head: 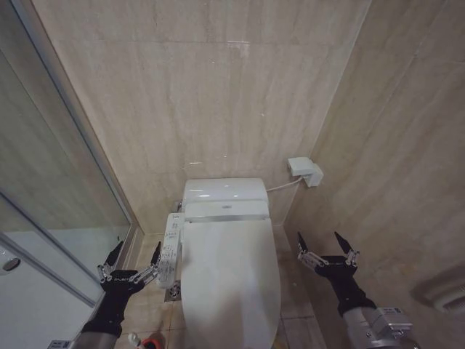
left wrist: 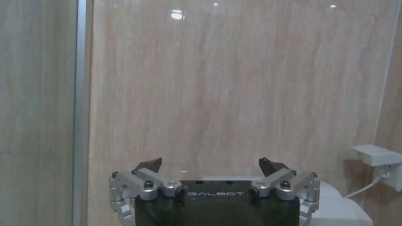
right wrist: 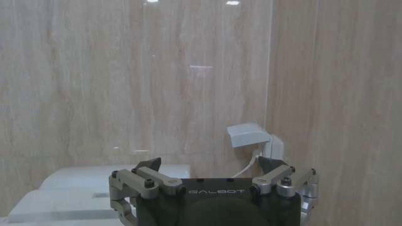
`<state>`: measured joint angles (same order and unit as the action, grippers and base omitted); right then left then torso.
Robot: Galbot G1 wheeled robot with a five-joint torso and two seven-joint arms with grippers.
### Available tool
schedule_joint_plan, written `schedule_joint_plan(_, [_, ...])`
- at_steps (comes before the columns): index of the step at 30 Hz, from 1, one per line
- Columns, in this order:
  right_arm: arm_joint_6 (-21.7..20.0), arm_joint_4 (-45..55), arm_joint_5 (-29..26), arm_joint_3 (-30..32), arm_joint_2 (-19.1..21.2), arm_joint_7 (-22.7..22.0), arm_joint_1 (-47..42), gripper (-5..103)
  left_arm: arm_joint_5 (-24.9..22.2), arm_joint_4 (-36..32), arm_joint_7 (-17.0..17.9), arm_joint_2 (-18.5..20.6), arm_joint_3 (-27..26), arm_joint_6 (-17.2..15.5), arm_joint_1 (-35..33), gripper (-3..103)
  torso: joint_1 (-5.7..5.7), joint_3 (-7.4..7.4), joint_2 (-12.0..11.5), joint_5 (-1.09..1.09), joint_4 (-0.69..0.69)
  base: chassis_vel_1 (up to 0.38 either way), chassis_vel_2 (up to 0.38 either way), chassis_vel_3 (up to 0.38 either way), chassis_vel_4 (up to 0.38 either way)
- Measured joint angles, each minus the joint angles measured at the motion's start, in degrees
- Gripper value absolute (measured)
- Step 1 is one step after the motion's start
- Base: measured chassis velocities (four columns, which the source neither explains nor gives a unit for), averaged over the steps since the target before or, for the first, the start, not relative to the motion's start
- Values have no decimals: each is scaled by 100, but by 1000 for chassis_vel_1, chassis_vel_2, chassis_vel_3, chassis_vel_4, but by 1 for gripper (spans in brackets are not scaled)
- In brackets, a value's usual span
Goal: Open the toilet lid, clean the toilet bowl with a toilet brush, close the toilet lid, and flush.
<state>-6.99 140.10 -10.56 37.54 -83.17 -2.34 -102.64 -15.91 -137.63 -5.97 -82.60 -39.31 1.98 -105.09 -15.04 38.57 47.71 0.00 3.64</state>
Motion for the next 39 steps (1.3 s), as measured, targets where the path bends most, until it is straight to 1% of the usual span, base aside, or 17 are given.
schedule_joint_plan(9, [0, 0, 0, 0, 0, 0, 0, 100, 8, 51, 15, 2, 4, 32, 8, 100, -1, 0, 0, 0, 1, -38, 35, 38, -38])
schedule_joint_plan(10, [0, 0, 0, 0, 0, 0, 0, 100, 19, 75, 31, 5, -3, 60, 12, 103, 0, 0, 0, 0, 1, 0, 0, 0, 0])
schedule_joint_plan(17, [0, 0, 0, 0, 0, 0, 0, 100, -25, 186, 75, 53, -93, 150, 70, 103, 2, 0, 0, 0, 1, 0, 0, 0, 0])
schedule_joint_plan(18, [0, 0, 0, 0, 0, 0, 0, 100, -140, 282, 72, 108, -187, 165, 121, 85, 2, 0, 0, 0, 1, 0, 0, 0, 0])
schedule_joint_plan(20, [0, 0, 0, 0, 0, 0, 0, 100, -383, 464, 71, 201, -362, 168, 230, 85, 1, 0, 0, 0, 1, 0, 0, 0, 0])
schedule_joint_plan(22, [0, 0, 0, 0, 0, 0, 0, 100, -452, 541, 73, 239, -436, 167, 276, 85, 1, 0, 0, -1, 0, 0, 0, 0, 0])
schedule_joint_plan(24, [0, 0, 0, 0, 0, 0, 0, 100, -621, 701, 54, 349, -599, 171, 373, 85, 1, 0, 0, 0, 1, 0, 0, 0, 0])
schedule_joint_plan(25, [0, 0, 0, 0, 0, 0, 0, 100, -655, 744, 29, 375, -631, 183, 397, 60, 1, 0, 0, -1, 0, 0, 0, 0, 0])
schedule_joint_plan(27, [0, 0, 0, 0, 0, 0, 0, 100, -673, 774, 3, 393, -648, 196, 414, 60, 1, 0, 0, -1, 1, 0, 0, 0, 0])
schedule_joint_plan(29, [0, 0, 0, 0, 0, 0, 0, 100, -771, 968, -105, 500, -726, 264, 511, 60, 1, 0, 0, -1, 0, 0, 0, 0, 0])
schedule_joint_plan(32, [0, 0, 0, 0, 0, 0, 0, 100, -863, 1096, -138, 589, -782, 294, 580, 60, 1, 0, 0, -1, 1, 0, 0, 0, 0])
schedule_joint_plan(33, [0, 0, 0, 0, 0, -1, 0, 100, -973, 1251, -178, 684, -857, 317, 658, 33, 1, 0, 0, -1, 0, 0, 0, 0, 0])
schedule_joint_plan(35, [0, 0, 0, 0, 0, 0, 0, 100, -1043, 1335, -229, 734, -896, 333, 702, 33, 1, 0, 0, -1, 1, 0, 0, 0, 0])
schedule_joint_plan(39, [0, 0, 0, 0, 0, 0, 0, 100, -1259, 1783, -401, 918, -1026, 414, 932, 33, 0, 0, 0, -1, 0, 0, 0, 0, 0])
